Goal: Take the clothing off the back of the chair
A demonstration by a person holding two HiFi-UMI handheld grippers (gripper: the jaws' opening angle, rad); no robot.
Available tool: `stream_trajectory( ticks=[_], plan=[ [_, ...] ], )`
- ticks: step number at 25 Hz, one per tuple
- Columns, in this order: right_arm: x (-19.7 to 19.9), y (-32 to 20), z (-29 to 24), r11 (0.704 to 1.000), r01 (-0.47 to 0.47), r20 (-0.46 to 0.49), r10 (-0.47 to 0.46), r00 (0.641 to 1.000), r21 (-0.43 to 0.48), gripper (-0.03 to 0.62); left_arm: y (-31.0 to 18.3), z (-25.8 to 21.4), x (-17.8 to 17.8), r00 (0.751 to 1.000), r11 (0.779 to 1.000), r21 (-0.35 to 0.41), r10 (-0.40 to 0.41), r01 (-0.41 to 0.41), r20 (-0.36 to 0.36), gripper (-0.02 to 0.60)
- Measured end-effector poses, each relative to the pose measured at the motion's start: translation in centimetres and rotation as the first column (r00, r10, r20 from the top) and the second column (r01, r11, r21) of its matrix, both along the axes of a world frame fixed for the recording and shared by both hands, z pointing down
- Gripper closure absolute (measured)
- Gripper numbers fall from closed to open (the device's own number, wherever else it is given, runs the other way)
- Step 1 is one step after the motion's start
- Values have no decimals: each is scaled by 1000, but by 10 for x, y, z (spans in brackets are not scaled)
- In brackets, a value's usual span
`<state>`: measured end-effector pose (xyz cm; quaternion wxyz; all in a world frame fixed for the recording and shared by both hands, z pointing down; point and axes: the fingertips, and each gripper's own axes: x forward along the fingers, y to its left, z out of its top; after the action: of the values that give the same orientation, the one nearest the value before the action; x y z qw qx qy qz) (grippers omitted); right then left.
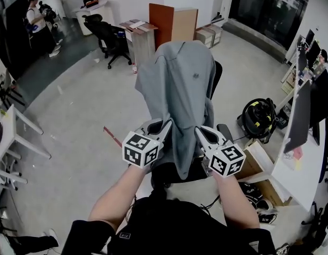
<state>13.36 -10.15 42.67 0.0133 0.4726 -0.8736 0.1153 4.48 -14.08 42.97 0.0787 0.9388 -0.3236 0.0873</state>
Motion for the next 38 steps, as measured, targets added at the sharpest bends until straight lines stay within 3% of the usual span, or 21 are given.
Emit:
stream_trajectory(
  ticks=[9,13,14,16,18,25,29,32,35,38],
  plan=[
    [-17,-31,8,999,26,8,-26,1000,-25,574,-22,-4,26,996,996,-34,85,-86,-34,575],
    [-31,-54,19,997,60,-2,-60,998,-53,571,-40,-3,37,985,987,-61,145,-151,-90,575],
    [-35,-61,22,996,71,-4,-71,997,-62,559,-45,-4,39,981,984,-67,160,-168,-109,575],
    [-40,-73,28,992,94,-6,-94,996,-81,461,-56,-4,43,974,977,-78,186,-197,-131,575],
    [-42,-85,35,990,105,-13,-107,994,-97,411,-68,-3,47,967,971,-89,210,-224,-143,575],
    [-50,-133,54,986,86,-32,-91,995,-140,366,-101,5,55,943,943,-116,292,-312,-159,574],
    [-43,-161,57,988,-7,-40,1,999,-152,546,-120,2,48,934,937,-82,325,-339,-150,572],
    [-13,-186,53,975,-153,-22,151,988,-164,562,-140,1,36,938,943,-43,322,-329,-125,487],
    [25,-204,39,948,-286,-18,286,958,-138,565,-164,3,20,948,952,-12,305,-307,-95,461],
    [63,-214,16,916,-390,-24,389,921,-92,565,-198,7,0,971,974,6,228,-228,-77,414]
  ],
)
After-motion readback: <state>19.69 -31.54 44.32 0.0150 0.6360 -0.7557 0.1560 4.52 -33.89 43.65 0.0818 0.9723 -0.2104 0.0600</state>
